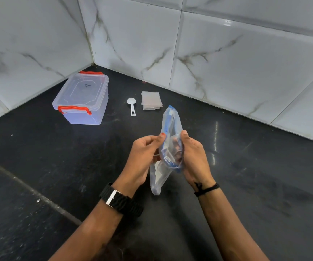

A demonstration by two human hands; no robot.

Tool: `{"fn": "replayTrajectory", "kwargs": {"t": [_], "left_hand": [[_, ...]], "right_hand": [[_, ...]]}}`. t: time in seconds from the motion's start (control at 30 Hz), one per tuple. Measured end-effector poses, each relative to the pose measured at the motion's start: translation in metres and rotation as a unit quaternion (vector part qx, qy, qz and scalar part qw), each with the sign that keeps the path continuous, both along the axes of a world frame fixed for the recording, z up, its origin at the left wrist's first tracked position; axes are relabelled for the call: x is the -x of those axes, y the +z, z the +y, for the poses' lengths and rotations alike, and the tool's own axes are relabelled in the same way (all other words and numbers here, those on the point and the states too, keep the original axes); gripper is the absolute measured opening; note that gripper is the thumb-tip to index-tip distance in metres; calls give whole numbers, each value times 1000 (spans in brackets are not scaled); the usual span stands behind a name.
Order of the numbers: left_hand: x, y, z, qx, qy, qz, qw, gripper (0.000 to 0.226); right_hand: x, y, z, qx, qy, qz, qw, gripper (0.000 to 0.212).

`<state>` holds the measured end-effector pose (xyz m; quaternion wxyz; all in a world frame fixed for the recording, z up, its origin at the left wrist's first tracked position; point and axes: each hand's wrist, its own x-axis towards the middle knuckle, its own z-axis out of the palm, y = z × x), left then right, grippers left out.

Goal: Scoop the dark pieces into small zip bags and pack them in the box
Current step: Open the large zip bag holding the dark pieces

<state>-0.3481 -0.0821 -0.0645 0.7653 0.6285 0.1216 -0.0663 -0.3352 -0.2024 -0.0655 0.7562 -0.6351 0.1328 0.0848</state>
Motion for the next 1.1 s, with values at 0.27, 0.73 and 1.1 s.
{"fn": "replayTrajectory", "kwargs": {"t": [0.27,0.73,1.1], "left_hand": [[-10,-10,18,376,44,137,915,25],[-27,1,14,-129,63,-56,988,37],[-39,3,15,-122,26,-35,992,49]], "right_hand": [[-11,3,-9,-363,-39,150,919,32],[-23,12,-6,292,55,-178,938,33],[-17,10,10,429,39,-276,859,21]]}}
